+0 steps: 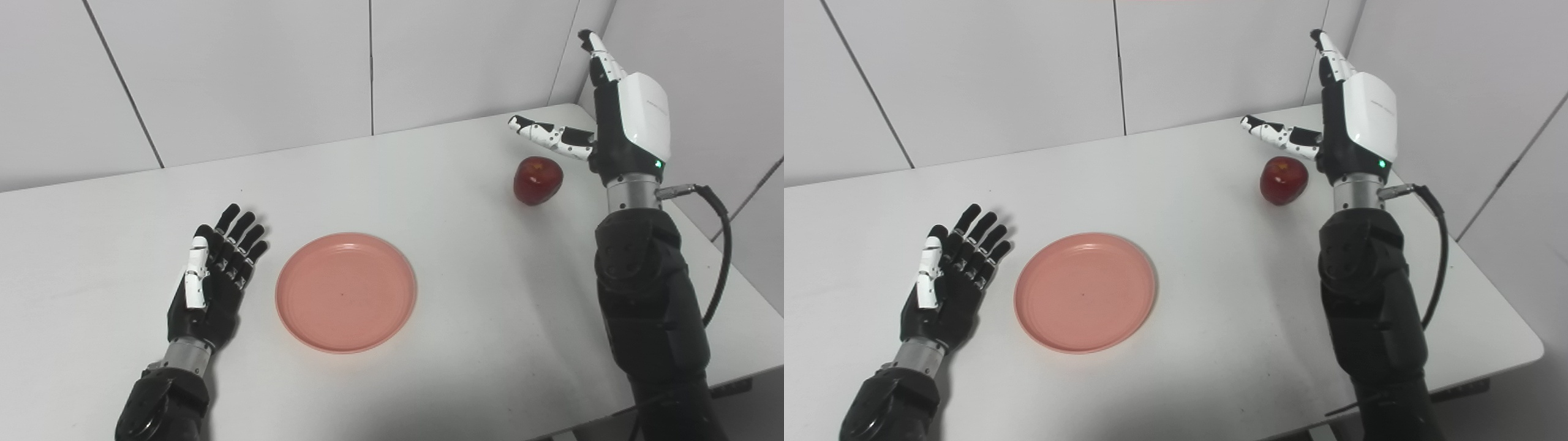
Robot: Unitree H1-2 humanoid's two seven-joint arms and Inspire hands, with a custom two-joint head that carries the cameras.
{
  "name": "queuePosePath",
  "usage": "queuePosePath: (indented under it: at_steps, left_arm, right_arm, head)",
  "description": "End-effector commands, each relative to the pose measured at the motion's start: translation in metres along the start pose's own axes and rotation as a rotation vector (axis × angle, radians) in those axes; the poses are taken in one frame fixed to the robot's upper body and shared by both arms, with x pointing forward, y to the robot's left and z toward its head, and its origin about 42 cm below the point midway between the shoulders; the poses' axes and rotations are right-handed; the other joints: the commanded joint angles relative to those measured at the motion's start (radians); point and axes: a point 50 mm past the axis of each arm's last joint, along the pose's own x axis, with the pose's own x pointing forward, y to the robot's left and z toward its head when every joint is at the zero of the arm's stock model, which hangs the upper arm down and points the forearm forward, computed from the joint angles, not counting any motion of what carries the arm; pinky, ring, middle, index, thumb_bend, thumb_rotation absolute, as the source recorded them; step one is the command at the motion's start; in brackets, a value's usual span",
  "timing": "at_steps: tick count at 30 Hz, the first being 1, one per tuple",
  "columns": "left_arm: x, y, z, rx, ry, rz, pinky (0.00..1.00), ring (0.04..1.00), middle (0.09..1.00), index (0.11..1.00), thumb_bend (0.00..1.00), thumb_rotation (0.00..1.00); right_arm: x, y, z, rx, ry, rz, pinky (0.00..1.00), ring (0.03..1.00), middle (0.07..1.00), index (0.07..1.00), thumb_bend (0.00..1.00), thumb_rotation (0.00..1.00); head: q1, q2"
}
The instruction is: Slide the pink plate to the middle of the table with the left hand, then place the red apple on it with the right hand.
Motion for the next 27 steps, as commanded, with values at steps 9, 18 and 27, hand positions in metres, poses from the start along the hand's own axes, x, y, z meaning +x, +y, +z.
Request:
queuePosePath:
  at_steps: [9,18,27]
  left_arm:
    - [-0.008,0.011,-0.009,-0.007,0.052,0.03,0.94,0.929,0.935,0.917,0.4,1.0]
    - [-0.009,0.012,-0.008,-0.013,0.052,0.035,0.93,0.923,0.934,0.916,0.39,1.0]
    - [-0.009,0.014,-0.008,-0.018,0.057,0.034,0.94,0.933,0.94,0.92,0.39,1.0]
  right_arm:
    - [0.02,-0.006,-0.016,-0.077,0.067,0.03,0.8,0.915,0.959,0.981,1.0,0.58]
    - [0.028,0.002,-0.038,-0.1,0.148,0.107,0.8,0.926,0.976,0.996,1.0,0.59]
    - [0.036,0.014,-0.063,-0.109,0.217,0.151,0.72,0.878,0.959,0.996,1.0,0.6]
  head:
    - [-0.003,0.003]
    - [-0.014,0.005]
    - [-0.01,0.009]
